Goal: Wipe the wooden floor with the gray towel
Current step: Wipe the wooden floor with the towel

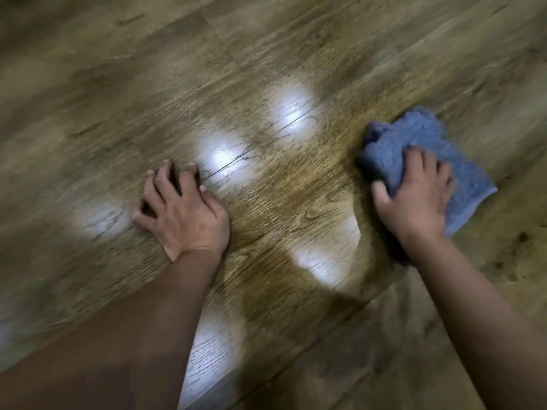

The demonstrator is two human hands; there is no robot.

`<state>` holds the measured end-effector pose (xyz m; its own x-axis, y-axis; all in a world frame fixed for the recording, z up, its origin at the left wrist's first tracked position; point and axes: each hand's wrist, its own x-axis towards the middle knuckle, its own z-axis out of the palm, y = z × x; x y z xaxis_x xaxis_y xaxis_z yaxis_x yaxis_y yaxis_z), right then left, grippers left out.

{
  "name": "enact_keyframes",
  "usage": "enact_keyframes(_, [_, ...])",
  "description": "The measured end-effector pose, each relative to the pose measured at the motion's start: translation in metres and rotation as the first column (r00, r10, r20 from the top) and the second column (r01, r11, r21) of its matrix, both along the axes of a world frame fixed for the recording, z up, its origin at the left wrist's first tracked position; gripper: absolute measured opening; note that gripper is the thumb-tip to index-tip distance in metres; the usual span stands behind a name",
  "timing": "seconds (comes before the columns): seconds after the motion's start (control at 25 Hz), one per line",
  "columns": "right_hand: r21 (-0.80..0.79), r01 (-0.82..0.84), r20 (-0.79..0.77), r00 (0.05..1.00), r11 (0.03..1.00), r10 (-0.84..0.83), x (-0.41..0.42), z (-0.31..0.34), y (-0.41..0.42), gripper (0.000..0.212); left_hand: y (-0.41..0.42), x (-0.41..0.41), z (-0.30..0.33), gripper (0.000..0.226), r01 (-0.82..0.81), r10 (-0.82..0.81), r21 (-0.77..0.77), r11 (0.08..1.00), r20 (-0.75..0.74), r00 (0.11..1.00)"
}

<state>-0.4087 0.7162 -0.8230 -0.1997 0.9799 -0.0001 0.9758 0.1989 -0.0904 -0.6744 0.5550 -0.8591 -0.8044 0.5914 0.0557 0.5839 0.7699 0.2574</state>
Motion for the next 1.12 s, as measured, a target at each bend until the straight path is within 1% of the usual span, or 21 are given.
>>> enact_keyframes(0.08, [-0.006,0.16,-0.029,0.987,0.987,-0.16,-0.057,-0.001,0.023,0.065,0.002,0.0,0.0,0.037,-0.008,0.008,-0.002,1.0,-0.003,1.0])
enact_keyframes(0.12, [-0.016,0.172,-0.045,0.984,0.985,-0.172,-0.088,-0.001,0.022,0.064,0.001,0.0,-0.001,0.037,-0.011,0.011,-0.004,1.0,-0.009,1.0])
enact_keyframes(0.16, [-0.011,0.116,-0.063,0.991,0.993,-0.116,-0.116,-0.001,0.014,0.063,0.0,0.0,-0.002,0.037,-0.006,0.006,-0.003,1.0,-0.016,1.0])
enact_keyframes(0.24, [0.011,-0.106,-0.074,0.992,0.994,0.107,-0.154,-0.001,-0.019,0.066,-0.001,0.001,-0.003,0.036,0.007,-0.007,0.007,1.0,-0.025,1.0])
enact_keyframes(0.32, [-0.025,-0.294,-0.072,0.954,0.955,0.292,-0.165,0.002,-0.055,0.069,0.0,-0.001,-0.003,0.035,0.012,-0.012,0.016,1.0,-0.018,1.0])
enact_keyframes(0.44, [-0.101,-0.43,-0.123,0.9,0.897,0.417,-0.131,0.009,-0.09,0.07,0.001,0.003,-0.001,0.033,0.018,-0.017,-0.029,0.999,0.02,1.0])
enact_keyframes(0.52, [-0.126,-0.44,-0.13,0.896,0.889,0.425,-0.084,0.013,-0.112,0.071,0.001,0.004,0.001,0.033,0.007,-0.003,-0.09,0.996,0.045,0.999])
enact_keyframes(0.6, [-0.129,-0.356,-0.114,0.932,0.925,0.343,-0.024,0.014,-0.124,0.071,0.011,0.003,0.007,0.034,-0.013,0.018,-0.119,0.993,0.044,0.999])
enact_keyframes(0.64, [-0.13,-0.3,-0.102,0.952,0.945,0.288,0.007,0.013,-0.127,0.069,0.022,0.005,0.011,0.034,0.034,-0.031,-0.107,0.994,0.031,0.999])
enact_keyframes(0.68, [-0.12,-0.235,-0.091,0.97,0.965,0.225,0.041,0.013,-0.128,0.067,0.038,0.017,0.016,0.034,0.165,-0.164,-0.081,0.983,0.02,0.986])
enact_keyframes(0.72, [-0.106,-0.162,-0.081,0.985,0.981,0.154,0.074,0.013,-0.126,0.066,0.061,0.036,0.021,0.035,0.345,-0.344,-0.043,0.938,0.022,0.939])
enact_keyframes(0.76, [-0.099,-0.075,-0.065,0.996,0.992,0.069,0.109,0.013,-0.122,0.066,0.089,0.062,0.024,0.037,0.508,-0.508,0.014,0.862,0.046,0.86])
enact_keyframes(0.8, [-0.106,0.028,-0.046,0.998,0.994,-0.034,0.143,0.013,-0.116,0.068,0.122,0.091,0.026,0.04,0.602,-0.606,0.069,0.795,0.078,0.792])
enact_keyframes(0.84, [-0.116,0.138,-0.032,0.989,0.984,-0.143,0.173,0.014,-0.109,0.073,0.156,0.12,0.026,0.045,0.63,-0.637,0.096,0.771,0.107,0.764])
enact_keyframes(0.92, [-0.127,0.307,-0.026,0.95,0.943,-0.312,0.214,0.017,-0.089,0.086,0.215,0.164,0.023,0.055,0.567,-0.572,0.084,0.819,0.2,0.796])
enact_keyframes(0.96, [-0.132,0.343,-0.027,0.936,0.93,-0.35,0.224,0.017,-0.079,0.089,0.235,0.175,0.017,0.055,0.538,-0.536,0.057,0.841,0.223,0.814])
enact_keyframes(1.04, [-0.15,0.324,-0.037,0.942,0.934,-0.332,0.236,0.01,-0.06,0.089,0.261,0.185,-0.001,0.053,0.512,-0.505,-0.012,0.859,0.154,0.849])
enact_keyframes(1.12, [-0.122,0.27,-0.012,0.962,0.955,-0.274,0.245,-0.002,-0.05,0.089,0.269,0.191,-0.011,0.051,0.486,-0.486,-0.038,0.873,0.017,0.874])
